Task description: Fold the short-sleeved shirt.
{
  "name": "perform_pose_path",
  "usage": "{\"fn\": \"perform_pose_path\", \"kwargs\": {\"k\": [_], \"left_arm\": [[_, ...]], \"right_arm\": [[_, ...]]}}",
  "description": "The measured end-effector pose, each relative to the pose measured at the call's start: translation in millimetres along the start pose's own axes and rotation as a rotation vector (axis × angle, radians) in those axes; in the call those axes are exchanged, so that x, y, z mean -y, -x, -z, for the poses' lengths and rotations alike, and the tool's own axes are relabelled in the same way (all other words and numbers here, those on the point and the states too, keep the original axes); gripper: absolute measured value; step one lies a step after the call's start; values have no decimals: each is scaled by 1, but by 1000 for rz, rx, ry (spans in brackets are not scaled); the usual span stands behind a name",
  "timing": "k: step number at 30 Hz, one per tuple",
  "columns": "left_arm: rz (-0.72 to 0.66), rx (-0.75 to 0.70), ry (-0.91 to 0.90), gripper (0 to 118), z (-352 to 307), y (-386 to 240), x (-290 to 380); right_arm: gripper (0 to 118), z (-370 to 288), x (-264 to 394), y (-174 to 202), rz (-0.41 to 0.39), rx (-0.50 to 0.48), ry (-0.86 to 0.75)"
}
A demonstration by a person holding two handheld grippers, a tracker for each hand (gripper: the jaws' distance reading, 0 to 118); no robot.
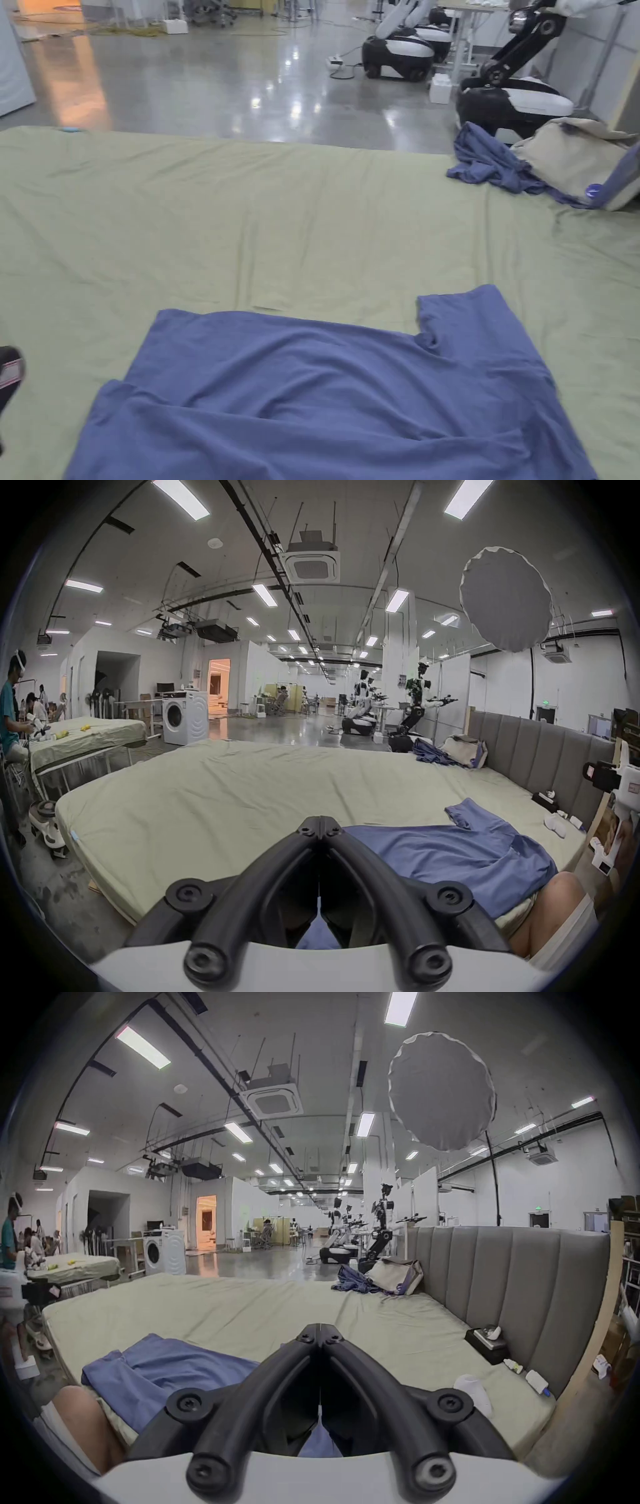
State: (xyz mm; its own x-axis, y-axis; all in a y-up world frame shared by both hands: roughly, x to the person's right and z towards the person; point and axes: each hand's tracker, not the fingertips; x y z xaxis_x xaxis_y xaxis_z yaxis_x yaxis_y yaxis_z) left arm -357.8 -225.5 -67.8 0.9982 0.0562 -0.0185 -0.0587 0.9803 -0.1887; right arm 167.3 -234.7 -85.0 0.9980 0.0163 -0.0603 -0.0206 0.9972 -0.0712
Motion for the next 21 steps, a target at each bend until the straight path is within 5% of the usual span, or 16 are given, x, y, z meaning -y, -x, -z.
{"fn": "perform_pose_path", "kwargs": {"k": [8, 9, 11, 12, 21], "left_arm": [[81, 188, 207, 2, 139, 39, -28], [90, 222, 273, 15, 165, 47, -26], [85, 298, 438, 97, 217, 54, -23], [76, 327, 509, 106, 245, 58, -16], [83, 196, 773, 106, 382, 66, 32]], "right_arm": [[2, 13, 6, 9, -43, -72, 78], [2, 14, 7, 11, -52, -73, 88], [2, 15, 7, 10, -50, -84, 98], [2, 17, 7, 11, -51, -87, 108], [2, 24, 10, 12, -94, -103, 167]]}}
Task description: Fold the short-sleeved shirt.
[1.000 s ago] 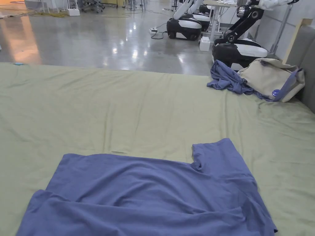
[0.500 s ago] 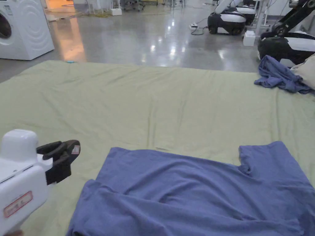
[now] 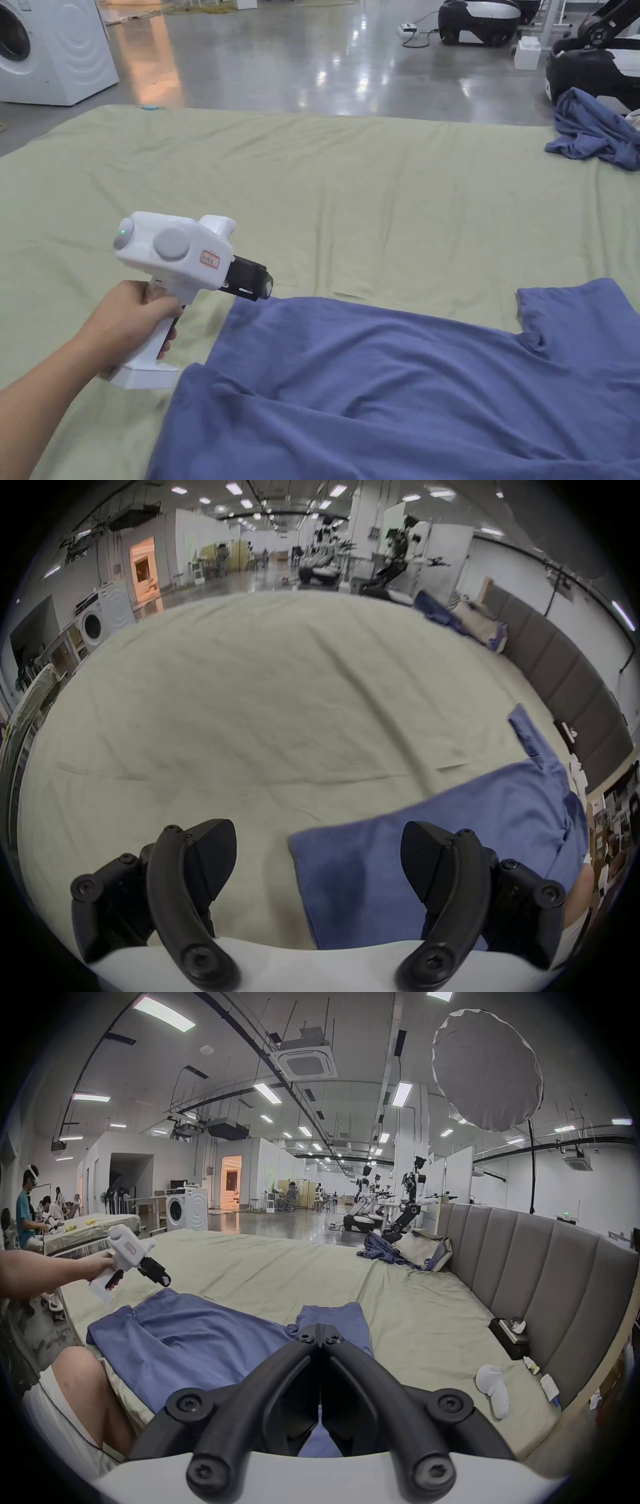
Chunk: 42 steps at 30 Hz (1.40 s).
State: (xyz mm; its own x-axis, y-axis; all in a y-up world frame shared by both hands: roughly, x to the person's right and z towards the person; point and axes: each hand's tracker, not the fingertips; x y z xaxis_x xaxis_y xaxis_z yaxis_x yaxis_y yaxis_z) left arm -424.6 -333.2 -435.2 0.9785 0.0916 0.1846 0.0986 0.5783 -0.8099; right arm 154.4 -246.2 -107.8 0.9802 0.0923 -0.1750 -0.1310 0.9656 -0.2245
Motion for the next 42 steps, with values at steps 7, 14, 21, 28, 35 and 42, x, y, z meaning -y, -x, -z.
{"fn": "perform_pose_path", "kwargs": {"k": [7, 14, 21, 28, 35, 42], "left_arm": [[-57, 49, 98, 105, 13, 0, -2], [-1, 52, 134, 99, 8, -14, 5], [136, -30, 94, 21, 2, -37, 12], [185, -33, 33, 7, -22, -53, 11], [178, -52, -68, 7, -48, -50, 1], [179, -44, -93, 7, -71, -66, 4]], "right_arm": [[2, 5, -1, -7, -3, 15, 22], [2, 6, 3, -14, 18, 16, 31], [2, 5, 5, -16, 12, 22, 46], [6, 13, 3, -26, 17, 11, 77], [118, 62, -26, -63, 54, -4, 159], [118, 210, -9, -99, 136, -31, 558]]}}
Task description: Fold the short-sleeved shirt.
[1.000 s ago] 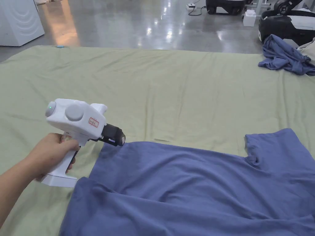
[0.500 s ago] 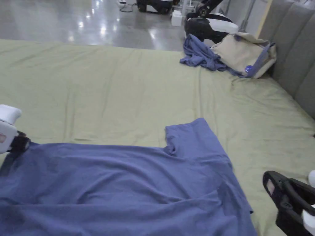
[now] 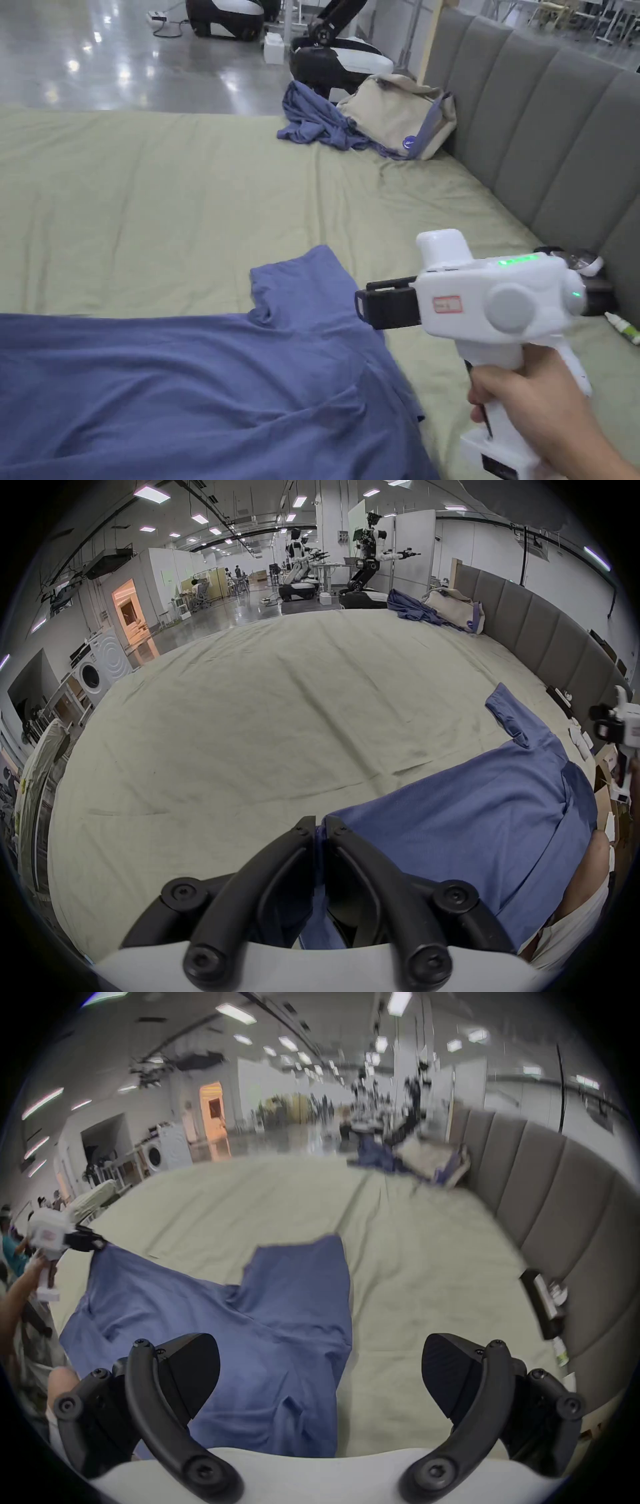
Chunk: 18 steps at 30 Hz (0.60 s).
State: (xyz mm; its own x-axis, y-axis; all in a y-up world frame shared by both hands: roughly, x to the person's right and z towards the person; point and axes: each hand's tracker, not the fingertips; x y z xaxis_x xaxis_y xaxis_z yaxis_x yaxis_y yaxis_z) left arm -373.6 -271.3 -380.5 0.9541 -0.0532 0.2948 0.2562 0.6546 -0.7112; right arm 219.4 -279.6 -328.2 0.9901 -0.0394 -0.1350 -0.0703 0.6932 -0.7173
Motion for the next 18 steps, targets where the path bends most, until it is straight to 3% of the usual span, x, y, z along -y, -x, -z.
{"fn": "perform_pose_path", "kwargs": {"k": [2, 6, 12, 14, 16, 18], "left_arm": [[-6, 0, 2, 7, 4, 5, 0], [-22, 12, 19, 7, 12, 12, 2], [4, -16, 15, 7, 17, 19, 0], [-1, -14, 14, 7, 18, 19, 0], [-18, -3, 24, 7, 20, 21, 1], [-16, -7, 25, 7, 20, 20, 2]], "right_arm": [[118, 33, -6, -7, 2, 9, 69], [117, 78, -10, -13, 86, 6, 178], [114, 94, -14, 0, 44, 38, 226], [103, 96, -13, 5, 32, 29, 230], [81, 99, -11, 10, 16, 29, 251], [76, 105, -7, 9, 23, 29, 276]]}}
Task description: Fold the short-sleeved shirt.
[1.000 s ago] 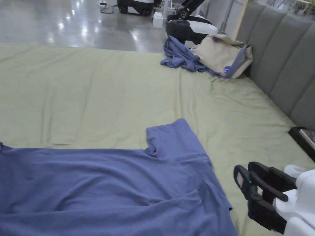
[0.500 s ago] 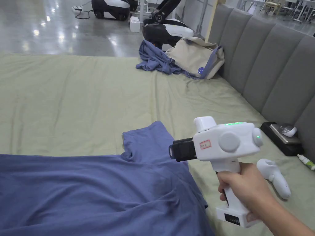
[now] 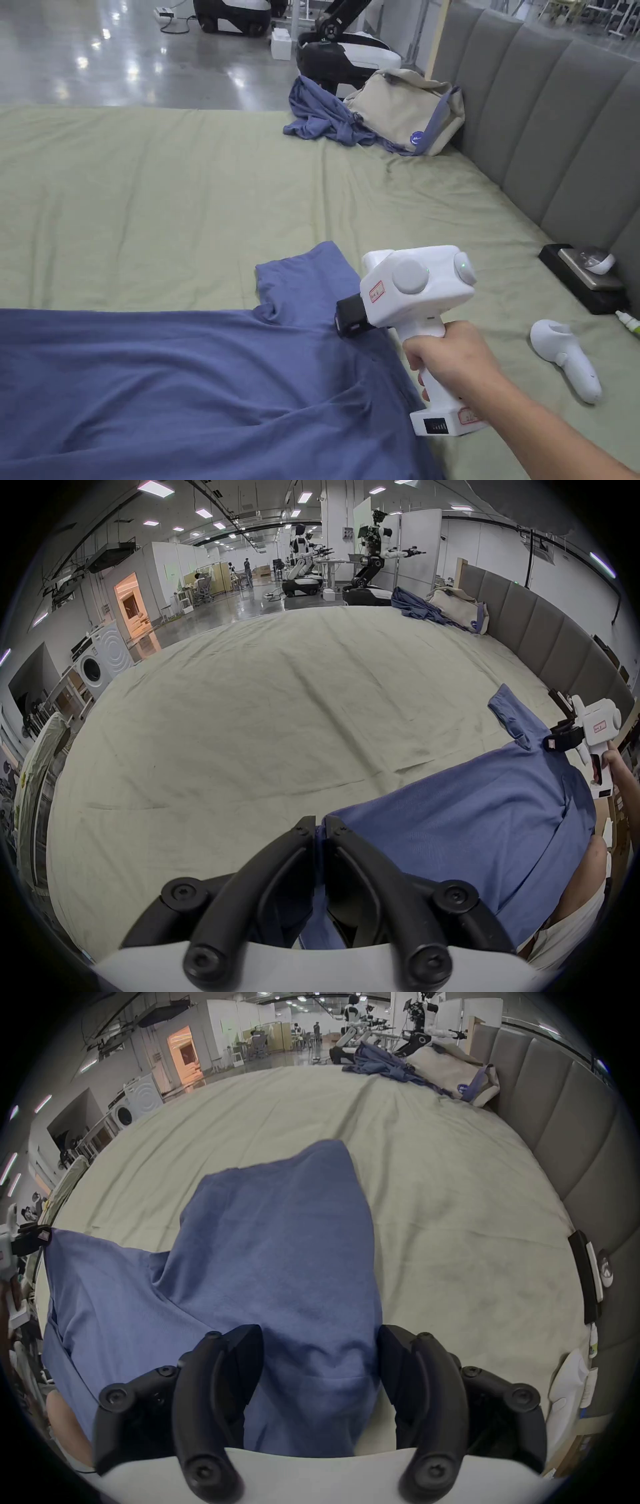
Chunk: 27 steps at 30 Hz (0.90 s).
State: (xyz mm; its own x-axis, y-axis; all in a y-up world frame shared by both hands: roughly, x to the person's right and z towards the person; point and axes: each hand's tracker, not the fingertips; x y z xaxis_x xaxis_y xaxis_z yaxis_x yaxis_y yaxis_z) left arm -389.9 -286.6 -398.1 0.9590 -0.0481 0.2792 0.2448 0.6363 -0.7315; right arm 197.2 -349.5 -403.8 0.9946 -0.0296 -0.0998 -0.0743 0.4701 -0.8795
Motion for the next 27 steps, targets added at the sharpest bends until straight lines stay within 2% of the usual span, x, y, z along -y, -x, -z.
{"fn": "perform_pose_path", "kwargs": {"k": [2, 3, 4, 5, 6, 9, 13, 14, 17, 27], "left_arm": [[-7, 7, 1, 7, 0, 1, 1], [-12, 11, 0, 7, 0, 3, 1], [-14, 14, 1, 7, -5, -3, 1], [-14, 14, 2, 7, -8, -6, 1], [-14, 13, 2, 7, -9, -6, 0], [-24, 21, -2, 7, -12, -4, -1], [-44, 31, -5, 7, -18, -7, -3], [-47, 33, -5, 7, -19, -7, -4], [-78, 54, -17, 7, -24, -4, -9], [-123, 81, -111, 7, -59, 5, -32]], "right_arm": [[71, 1, 2, -3, 17, -13, -8], [63, -1, 2, -6, 40, -29, -8], [45, -3, 2, -9, 64, -53, -15], [15, -6, 2, -11, 77, -70, -27], [9, -8, 1, -14, 86, -105, -39], [9, -16, -3, -19, 113, -188, -40], [8, -20, -8, -25, 89, -186, -45], [8, -21, -10, -29, 115, -233, -53], [8, -33, -16, -38, 146, -265, -85], [8, -76, -36, -49, 132, -302, -203]]}}
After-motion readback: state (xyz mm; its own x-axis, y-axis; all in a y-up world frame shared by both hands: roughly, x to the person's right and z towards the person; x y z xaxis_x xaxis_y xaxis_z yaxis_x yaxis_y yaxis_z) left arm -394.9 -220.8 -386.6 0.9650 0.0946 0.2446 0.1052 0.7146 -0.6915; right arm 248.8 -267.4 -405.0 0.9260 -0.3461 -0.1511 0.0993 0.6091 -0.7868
